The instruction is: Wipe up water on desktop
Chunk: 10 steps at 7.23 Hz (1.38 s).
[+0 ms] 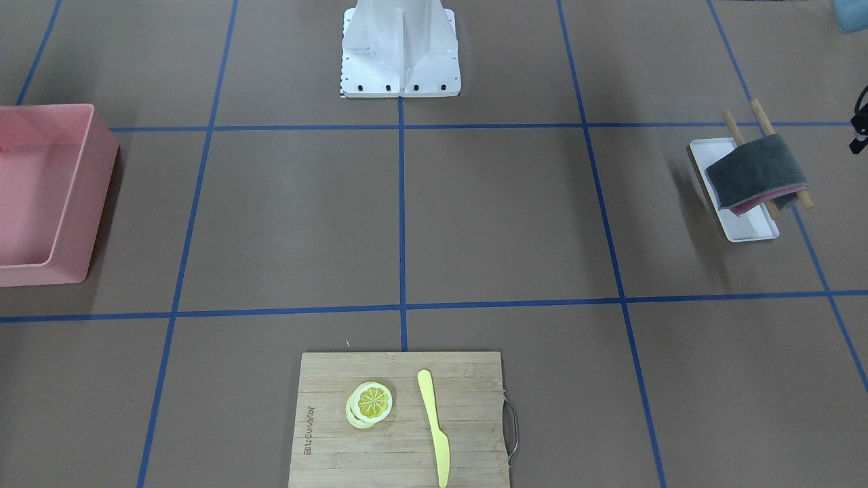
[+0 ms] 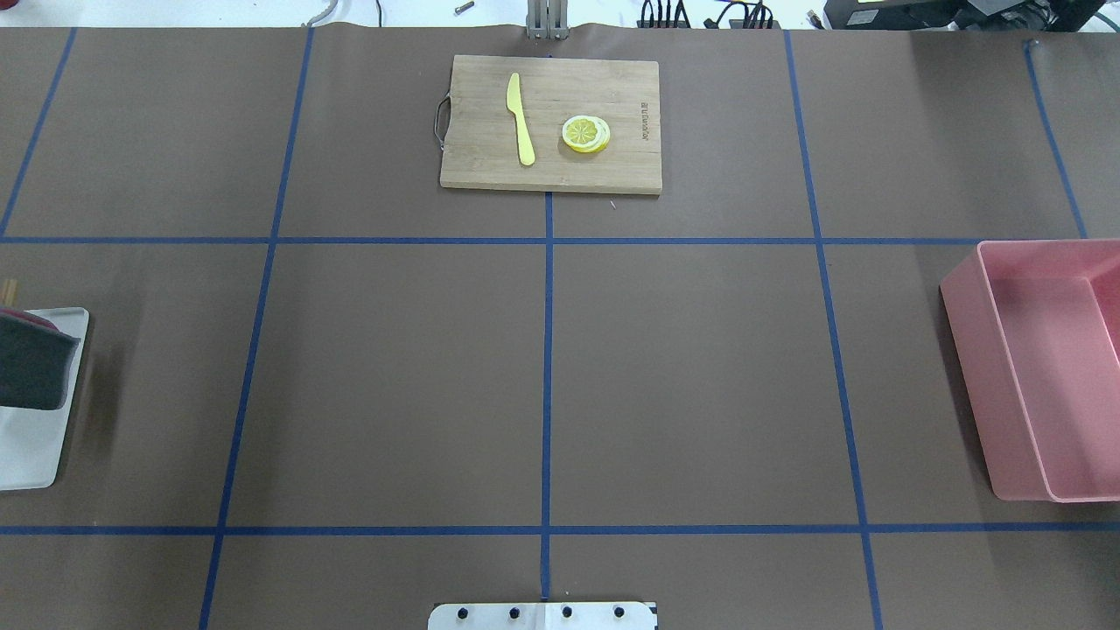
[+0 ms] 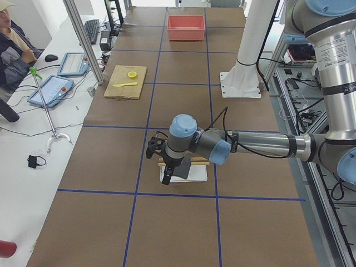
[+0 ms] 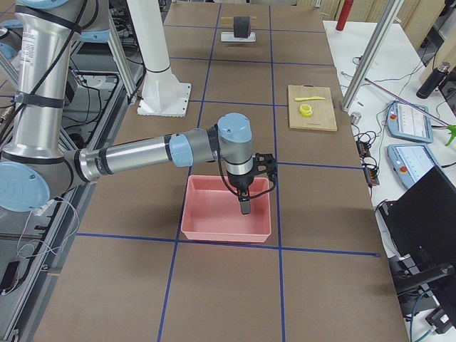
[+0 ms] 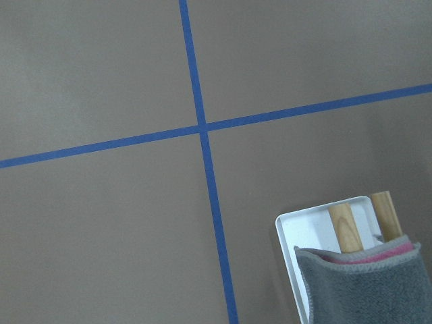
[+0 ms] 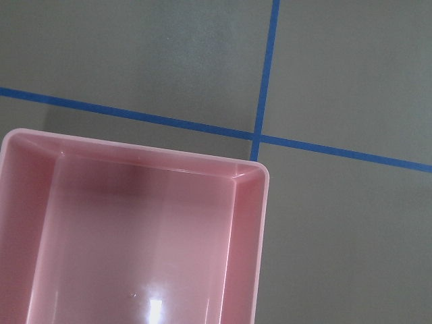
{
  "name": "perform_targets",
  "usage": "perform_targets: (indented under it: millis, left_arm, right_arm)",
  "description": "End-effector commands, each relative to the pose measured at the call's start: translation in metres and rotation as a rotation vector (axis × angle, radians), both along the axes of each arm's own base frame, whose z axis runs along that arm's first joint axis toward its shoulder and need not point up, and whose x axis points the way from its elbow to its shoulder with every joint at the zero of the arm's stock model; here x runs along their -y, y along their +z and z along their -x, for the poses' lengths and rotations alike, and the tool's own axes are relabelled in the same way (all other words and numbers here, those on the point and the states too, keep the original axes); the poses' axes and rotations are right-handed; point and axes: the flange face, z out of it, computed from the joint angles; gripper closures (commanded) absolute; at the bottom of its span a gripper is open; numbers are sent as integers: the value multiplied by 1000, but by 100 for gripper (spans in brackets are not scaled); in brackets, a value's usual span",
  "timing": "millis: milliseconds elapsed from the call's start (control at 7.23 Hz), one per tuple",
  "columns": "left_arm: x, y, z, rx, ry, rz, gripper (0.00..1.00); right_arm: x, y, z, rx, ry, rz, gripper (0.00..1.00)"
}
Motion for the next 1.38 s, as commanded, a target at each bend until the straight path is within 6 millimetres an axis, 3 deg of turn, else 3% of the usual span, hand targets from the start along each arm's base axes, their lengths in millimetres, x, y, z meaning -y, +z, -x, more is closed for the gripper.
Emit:
perform_targets:
  millis: [0,415,1245]
  left_arm:
    - [-13,0,-1,-28,11,-13,2]
    - [-17,12,-8,-106,44,33,2]
    - [-13,13,-19,-151,12,106,3]
  right_arm:
    - [-2,-2,2,17,-4,4,0]
    - [-2,-2,3,22,-6,4,0]
    - [-3,-5,10,70,-26,9,0]
